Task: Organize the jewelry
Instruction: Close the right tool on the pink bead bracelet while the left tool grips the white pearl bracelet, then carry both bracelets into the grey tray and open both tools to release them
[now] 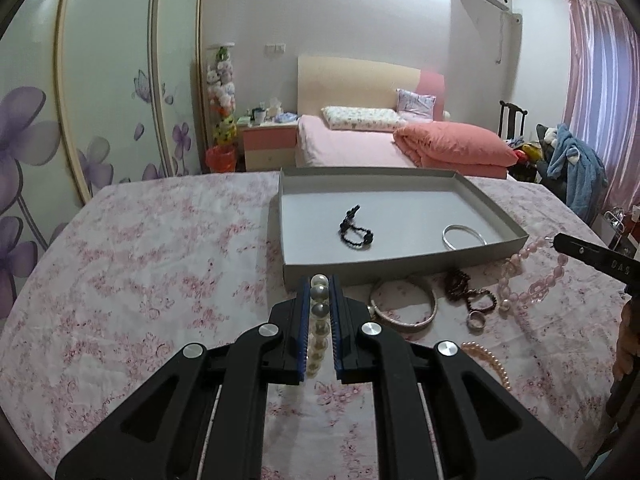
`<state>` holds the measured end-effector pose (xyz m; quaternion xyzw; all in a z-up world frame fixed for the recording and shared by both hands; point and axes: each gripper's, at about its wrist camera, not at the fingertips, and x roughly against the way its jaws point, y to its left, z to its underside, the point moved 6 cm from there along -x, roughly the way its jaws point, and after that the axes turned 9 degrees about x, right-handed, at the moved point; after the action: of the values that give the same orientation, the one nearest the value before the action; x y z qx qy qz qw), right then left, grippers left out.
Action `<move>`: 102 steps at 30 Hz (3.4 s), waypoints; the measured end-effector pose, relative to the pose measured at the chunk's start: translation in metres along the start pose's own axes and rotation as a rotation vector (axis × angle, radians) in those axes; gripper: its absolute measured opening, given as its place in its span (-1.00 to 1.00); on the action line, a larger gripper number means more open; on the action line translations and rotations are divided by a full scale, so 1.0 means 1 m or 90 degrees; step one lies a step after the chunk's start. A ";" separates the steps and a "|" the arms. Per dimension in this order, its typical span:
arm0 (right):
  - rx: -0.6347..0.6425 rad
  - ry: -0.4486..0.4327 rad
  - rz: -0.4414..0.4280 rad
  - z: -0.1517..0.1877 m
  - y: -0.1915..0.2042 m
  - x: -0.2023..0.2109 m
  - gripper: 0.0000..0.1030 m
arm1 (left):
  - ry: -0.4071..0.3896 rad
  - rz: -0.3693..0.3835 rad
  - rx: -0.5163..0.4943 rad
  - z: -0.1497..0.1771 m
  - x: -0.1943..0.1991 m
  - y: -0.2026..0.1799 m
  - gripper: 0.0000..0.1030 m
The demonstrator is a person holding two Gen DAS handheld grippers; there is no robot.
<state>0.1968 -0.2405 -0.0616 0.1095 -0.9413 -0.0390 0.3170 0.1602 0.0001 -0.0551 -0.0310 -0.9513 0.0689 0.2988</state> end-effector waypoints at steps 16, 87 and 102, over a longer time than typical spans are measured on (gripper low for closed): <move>0.045 -0.053 0.030 -0.003 0.021 0.023 -0.74 | -0.050 -0.013 -0.013 -0.006 0.019 -0.010 -0.80; 0.023 -0.031 0.016 -0.086 0.026 -0.120 -0.73 | -0.003 -0.003 -0.008 -0.070 -0.119 -0.060 -0.80; 0.006 -0.047 0.047 -0.084 0.006 -0.097 -0.33 | -0.008 -0.021 0.017 -0.078 -0.117 -0.038 -0.77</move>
<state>0.3215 -0.2128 -0.0513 0.0746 -0.9559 -0.0271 0.2828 0.3004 -0.0401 -0.0522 -0.0112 -0.9526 0.0771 0.2942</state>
